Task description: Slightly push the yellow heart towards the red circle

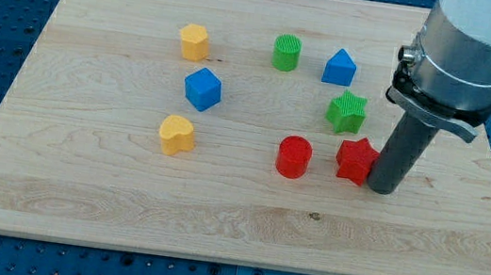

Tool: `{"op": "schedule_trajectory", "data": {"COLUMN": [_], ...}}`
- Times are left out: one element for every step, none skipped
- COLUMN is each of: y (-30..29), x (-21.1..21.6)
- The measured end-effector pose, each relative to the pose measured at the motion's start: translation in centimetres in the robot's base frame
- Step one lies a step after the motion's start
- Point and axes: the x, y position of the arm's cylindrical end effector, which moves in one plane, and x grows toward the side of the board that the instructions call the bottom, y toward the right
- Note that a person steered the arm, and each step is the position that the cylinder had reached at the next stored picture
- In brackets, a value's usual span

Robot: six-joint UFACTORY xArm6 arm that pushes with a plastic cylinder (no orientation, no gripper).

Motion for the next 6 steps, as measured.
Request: {"op": "schedule_trajectory", "data": {"y": [1.9, 2.8, 4.2, 4.2, 4.3, 1.0], "x": [0.5, 0.5, 0.5, 0.5, 1.9, 3.4]}}
